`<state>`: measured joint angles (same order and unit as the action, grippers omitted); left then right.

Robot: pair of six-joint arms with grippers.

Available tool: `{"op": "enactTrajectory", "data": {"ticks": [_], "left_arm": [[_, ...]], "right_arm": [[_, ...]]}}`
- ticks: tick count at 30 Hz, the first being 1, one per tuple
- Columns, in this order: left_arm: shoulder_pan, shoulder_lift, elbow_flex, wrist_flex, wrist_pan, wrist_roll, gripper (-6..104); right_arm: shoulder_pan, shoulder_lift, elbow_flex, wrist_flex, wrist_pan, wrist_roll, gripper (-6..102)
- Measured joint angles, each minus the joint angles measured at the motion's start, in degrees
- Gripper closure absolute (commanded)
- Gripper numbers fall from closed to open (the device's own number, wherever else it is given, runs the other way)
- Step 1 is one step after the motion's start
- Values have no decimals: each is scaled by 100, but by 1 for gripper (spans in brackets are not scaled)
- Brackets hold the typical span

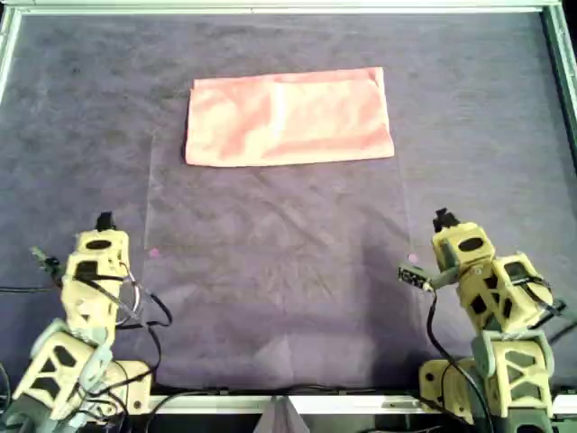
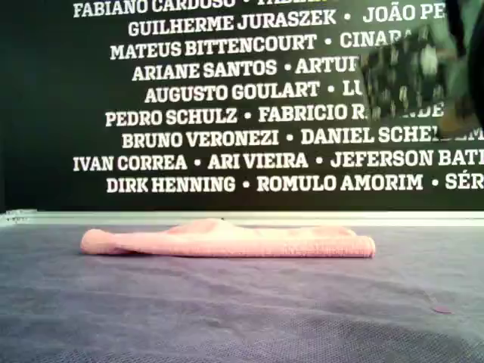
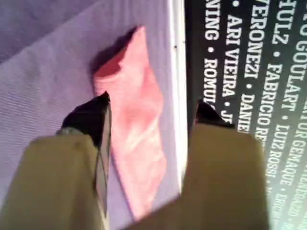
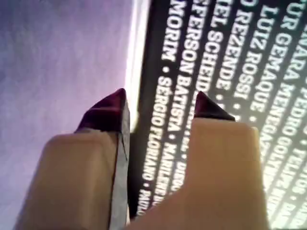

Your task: Fold a cloth

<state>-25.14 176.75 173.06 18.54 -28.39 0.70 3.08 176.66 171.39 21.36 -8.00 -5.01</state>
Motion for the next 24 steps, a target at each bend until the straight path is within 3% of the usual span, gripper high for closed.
{"op": "enactTrajectory", "data": {"ticks": [9,14,19,24], "left_arm": [[0,0,79,-141,0,9,36],[0,-35,79,-158,79,255,37],[0,-633,79,-229,650,580,37],[0,-905,79,-246,1169,624,36]], "right_arm": [[0,0,167,-26,-26,53,41],[26,0,167,-26,-70,9,41],[26,-88,167,-26,-70,9,41],[26,-1397,-114,-35,-70,9,40]]}}
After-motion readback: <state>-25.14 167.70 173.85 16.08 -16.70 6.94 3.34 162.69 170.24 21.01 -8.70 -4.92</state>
